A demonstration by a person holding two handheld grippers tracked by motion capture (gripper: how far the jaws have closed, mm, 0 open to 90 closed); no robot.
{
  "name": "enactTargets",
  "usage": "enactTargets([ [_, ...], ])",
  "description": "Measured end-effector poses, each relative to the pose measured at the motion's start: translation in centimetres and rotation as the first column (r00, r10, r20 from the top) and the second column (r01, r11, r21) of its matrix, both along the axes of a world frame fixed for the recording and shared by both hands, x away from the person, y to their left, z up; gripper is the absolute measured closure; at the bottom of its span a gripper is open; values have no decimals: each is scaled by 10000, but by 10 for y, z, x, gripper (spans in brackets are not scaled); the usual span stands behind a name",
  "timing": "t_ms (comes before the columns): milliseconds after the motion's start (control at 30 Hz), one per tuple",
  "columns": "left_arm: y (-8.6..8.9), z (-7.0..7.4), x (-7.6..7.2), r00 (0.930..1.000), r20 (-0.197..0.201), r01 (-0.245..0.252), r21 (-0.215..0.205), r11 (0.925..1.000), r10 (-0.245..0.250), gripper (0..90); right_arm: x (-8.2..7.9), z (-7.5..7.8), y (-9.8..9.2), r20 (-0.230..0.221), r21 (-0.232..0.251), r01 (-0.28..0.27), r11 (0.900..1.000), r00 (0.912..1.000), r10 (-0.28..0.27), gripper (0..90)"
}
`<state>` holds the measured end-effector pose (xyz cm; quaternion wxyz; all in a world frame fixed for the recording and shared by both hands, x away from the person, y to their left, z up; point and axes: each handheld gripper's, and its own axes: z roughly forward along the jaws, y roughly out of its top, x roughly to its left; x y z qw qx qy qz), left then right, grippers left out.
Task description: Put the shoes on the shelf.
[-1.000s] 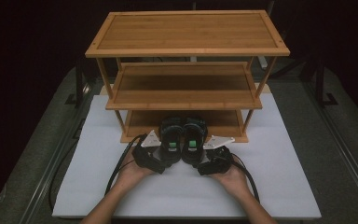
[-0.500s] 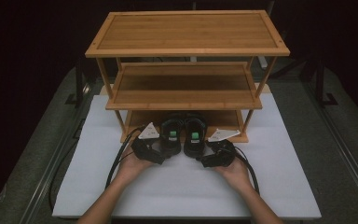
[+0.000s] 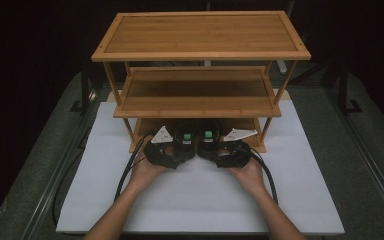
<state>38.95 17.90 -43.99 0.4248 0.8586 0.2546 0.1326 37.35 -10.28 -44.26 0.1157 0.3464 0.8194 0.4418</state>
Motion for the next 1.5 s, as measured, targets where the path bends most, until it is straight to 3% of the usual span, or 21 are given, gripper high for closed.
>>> enactTargets([
  [667,-7,0,21,9995,-61,-305,316,9990,307,137,18,0,4,72,-309,330,9990,9994,-328,322],
  [867,-8,2,29,9996,54,-288,781,9965,285,137,22,0,5,215,-396,452,9982,9988,-444,332],
  [900,-9,0,29,9991,23,-423,553,9976,422,137,22,0,5,218,-382,483,9981,9986,-475,335],
  [1200,-12,-1,38,9984,52,-559,860,9947,556,145,30,0,5,432,-658,774,9948,9963,-747,362],
  [1267,-13,-1,39,9981,64,-614,846,9945,610,144,33,-2,4,619,-676,714,9952,9958,-673,363],
  [1500,-11,-3,44,9978,59,-664,775,9948,661,144,35,-5,3,542,-797,811,9935,9956,-770,356],
])
